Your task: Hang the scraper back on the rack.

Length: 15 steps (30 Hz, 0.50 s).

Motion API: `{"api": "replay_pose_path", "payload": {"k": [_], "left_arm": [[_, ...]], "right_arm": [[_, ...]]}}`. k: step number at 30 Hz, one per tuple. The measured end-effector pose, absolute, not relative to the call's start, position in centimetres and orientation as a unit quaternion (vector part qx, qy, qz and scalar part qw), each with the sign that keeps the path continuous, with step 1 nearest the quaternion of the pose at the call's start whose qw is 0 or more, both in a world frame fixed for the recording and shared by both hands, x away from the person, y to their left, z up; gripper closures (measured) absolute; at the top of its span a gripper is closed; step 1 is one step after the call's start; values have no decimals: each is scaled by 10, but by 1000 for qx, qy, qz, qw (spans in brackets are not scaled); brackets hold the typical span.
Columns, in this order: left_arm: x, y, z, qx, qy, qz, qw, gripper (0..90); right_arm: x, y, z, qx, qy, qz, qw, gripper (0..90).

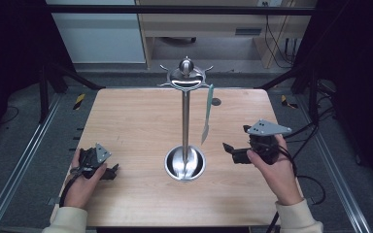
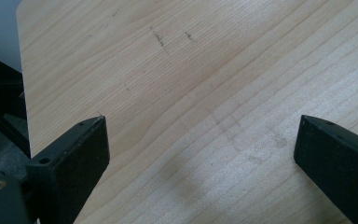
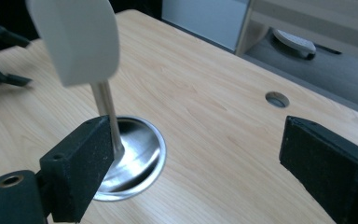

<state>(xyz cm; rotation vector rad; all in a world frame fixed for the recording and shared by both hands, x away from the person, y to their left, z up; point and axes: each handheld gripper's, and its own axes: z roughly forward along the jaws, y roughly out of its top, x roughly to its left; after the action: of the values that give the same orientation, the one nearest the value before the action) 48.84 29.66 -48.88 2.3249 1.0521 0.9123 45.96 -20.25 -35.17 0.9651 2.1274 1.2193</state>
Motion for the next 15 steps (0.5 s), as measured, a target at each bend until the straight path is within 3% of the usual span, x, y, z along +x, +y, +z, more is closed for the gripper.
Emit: {"api": "replay_pose_path", "payload": {"k": [15], "left_arm": [[488, 297, -488, 836, 381, 327, 220, 30]], "right_arm": [[468, -203, -413, 408, 765, 428, 255, 124]]}}
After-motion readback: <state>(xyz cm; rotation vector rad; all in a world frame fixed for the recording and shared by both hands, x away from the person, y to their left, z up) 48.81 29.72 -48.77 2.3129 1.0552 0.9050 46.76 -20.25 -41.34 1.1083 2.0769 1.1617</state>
